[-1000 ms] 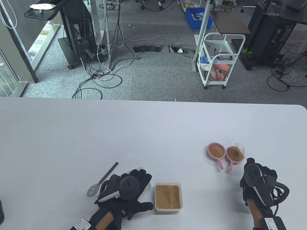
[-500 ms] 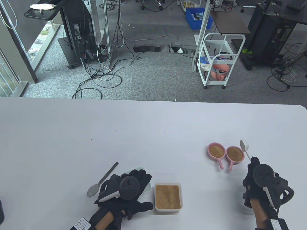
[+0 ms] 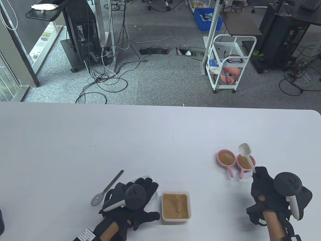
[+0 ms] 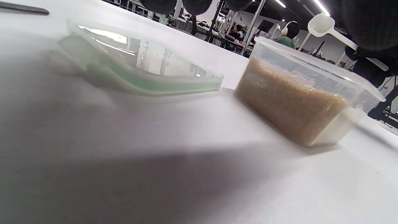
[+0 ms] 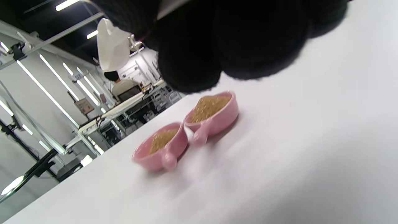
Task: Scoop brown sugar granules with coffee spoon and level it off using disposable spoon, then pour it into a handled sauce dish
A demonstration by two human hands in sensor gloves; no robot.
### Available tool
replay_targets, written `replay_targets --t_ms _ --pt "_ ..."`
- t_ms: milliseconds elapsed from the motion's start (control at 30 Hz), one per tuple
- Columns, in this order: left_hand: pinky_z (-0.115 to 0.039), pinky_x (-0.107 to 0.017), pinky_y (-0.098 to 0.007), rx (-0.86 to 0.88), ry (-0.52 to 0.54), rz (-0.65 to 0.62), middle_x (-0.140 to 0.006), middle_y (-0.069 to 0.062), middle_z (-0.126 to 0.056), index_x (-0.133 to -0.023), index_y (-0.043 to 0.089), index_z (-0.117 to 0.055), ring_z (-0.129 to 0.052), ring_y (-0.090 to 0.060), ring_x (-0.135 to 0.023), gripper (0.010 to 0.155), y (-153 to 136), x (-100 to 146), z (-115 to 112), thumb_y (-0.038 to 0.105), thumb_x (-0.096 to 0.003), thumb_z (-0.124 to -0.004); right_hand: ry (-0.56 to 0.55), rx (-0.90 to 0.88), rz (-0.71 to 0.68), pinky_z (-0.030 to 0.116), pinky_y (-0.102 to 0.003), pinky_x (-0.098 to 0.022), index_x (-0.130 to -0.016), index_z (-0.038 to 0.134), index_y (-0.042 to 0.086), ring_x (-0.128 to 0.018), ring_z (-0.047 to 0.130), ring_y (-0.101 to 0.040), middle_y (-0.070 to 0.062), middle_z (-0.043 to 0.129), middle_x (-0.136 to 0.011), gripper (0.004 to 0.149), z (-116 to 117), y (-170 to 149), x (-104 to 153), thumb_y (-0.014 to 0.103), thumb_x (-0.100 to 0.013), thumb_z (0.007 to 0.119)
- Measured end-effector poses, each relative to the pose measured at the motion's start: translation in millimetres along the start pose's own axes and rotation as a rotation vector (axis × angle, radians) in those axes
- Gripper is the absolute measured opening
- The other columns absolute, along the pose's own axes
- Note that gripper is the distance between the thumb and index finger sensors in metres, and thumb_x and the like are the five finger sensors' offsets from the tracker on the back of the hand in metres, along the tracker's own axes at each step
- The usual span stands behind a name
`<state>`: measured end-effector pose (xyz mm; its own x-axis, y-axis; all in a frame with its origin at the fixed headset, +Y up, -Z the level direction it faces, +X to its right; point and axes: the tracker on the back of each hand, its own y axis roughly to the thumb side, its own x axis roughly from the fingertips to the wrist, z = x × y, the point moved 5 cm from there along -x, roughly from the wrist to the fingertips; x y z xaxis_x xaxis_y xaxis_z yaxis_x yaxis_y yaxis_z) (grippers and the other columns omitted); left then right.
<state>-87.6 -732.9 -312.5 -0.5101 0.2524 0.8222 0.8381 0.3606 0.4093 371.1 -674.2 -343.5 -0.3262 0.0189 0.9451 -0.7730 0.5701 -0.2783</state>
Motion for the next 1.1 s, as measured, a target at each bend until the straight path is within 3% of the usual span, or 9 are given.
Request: replay_targets --t_ms 300,533,833,1100 --pt "-0.032 -0.083 -0.060 0.001 -0.002 0.003 -0.125 0.001 -0.022 -0.115 0.037 -0.020 -0.033 -0.039 -0.120 0.105 -1 0 0 0.087 -0.0332 -0.063 0.180 0.080 -0.101 0.065 -0.057 -0.057 -0.088 0.085 0.028 -0.053 0.092 -0.033 -0.006 0.093 -0.071 0.040 48 29 8 0.035 -0.049 0.077" --pt "-0.032 -0.083 -0.060 -0.001 -0.005 0.001 -0.125 0.001 -0.023 -0.115 0.036 -0.020 -0.033 -0.039 -0.120 0.105 0 -1 -1 0.087 -0.0331 -0.063 0.239 0.075 -0.137 0.063 -0.058 -0.060 -0.085 0.090 0.024 -0.059 0.089 -0.034 -0.007 0.090 -0.075 0.040 71 40 14 0.033 -0.047 0.081" --pt "-0.032 -0.083 -0.060 -0.004 -0.004 0.000 -0.125 0.001 -0.022 -0.115 0.036 -0.020 -0.032 -0.039 -0.120 0.105 0 -1 -1 0.087 -0.0339 -0.063 0.236 0.130 -0.143 0.059 -0.058 -0.062 -0.082 0.092 0.019 -0.064 0.084 -0.032 -0.007 0.082 -0.081 0.040 87 44 16 0.032 -0.046 0.084" --pt "-0.032 -0.083 -0.060 -0.008 -0.009 0.000 -0.125 0.001 -0.022 -0.115 0.036 -0.020 -0.033 -0.039 -0.120 0.104 0 -1 -2 0.086 -0.0339 -0.063 0.313 0.101 -0.124 0.058 -0.059 -0.062 -0.084 0.090 0.013 -0.063 0.083 -0.032 -0.011 0.079 -0.079 0.041 98 42 17 0.028 -0.046 0.082"
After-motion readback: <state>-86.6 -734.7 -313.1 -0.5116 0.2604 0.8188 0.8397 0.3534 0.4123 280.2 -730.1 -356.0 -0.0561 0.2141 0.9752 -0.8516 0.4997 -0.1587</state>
